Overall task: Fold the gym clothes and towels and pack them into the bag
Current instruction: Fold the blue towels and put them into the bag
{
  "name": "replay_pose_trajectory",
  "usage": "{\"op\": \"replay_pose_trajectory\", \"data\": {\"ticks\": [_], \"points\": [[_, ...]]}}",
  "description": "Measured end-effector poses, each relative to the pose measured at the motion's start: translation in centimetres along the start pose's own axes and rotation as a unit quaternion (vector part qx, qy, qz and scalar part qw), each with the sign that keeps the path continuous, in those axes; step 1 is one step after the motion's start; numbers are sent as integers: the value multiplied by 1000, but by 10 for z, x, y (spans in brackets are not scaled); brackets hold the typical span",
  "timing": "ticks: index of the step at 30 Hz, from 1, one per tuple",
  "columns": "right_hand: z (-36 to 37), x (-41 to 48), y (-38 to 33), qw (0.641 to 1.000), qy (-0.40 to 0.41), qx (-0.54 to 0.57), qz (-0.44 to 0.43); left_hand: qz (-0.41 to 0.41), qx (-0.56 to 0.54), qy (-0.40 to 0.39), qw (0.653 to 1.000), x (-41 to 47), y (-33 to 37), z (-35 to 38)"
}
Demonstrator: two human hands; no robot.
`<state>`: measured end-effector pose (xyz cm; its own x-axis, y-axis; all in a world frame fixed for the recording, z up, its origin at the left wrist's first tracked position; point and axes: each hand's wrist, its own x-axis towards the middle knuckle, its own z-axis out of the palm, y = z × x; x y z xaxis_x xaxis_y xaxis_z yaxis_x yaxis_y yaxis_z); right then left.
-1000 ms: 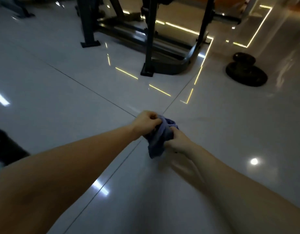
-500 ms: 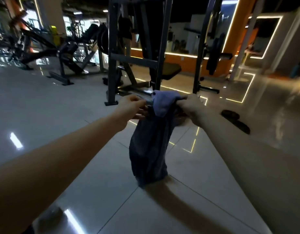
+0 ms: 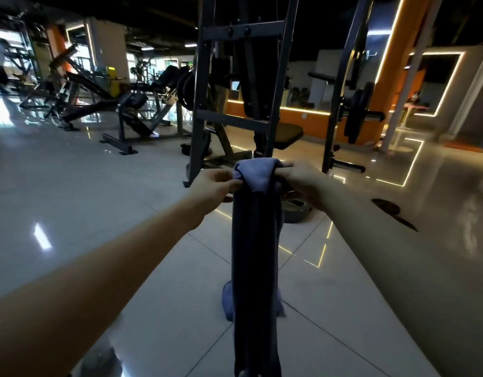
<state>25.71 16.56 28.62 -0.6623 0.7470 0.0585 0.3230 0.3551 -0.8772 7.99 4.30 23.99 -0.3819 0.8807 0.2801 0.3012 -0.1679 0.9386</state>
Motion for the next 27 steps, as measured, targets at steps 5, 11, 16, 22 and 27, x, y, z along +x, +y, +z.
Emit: {"op": "replay_pose_trajectory", "data": {"ticks": [5,11,16,22,27], "points": [[-13,3,-4,993,-111,48,-6,-58,-80,109,989,9,-7,-12],[-4,12,7,994,-90,-61,29,-178,-58,157,970,12,-44,-18],[1,21,11,991,-122,-45,17,-119,-39,101,987,6,-47,-7],[-3,22,14,990,-132,-24,38,-1,85,-110,990,4,-42,9],[-7,19,15,992,-89,-56,67,72,150,-49,985,5,-44,15]]}}
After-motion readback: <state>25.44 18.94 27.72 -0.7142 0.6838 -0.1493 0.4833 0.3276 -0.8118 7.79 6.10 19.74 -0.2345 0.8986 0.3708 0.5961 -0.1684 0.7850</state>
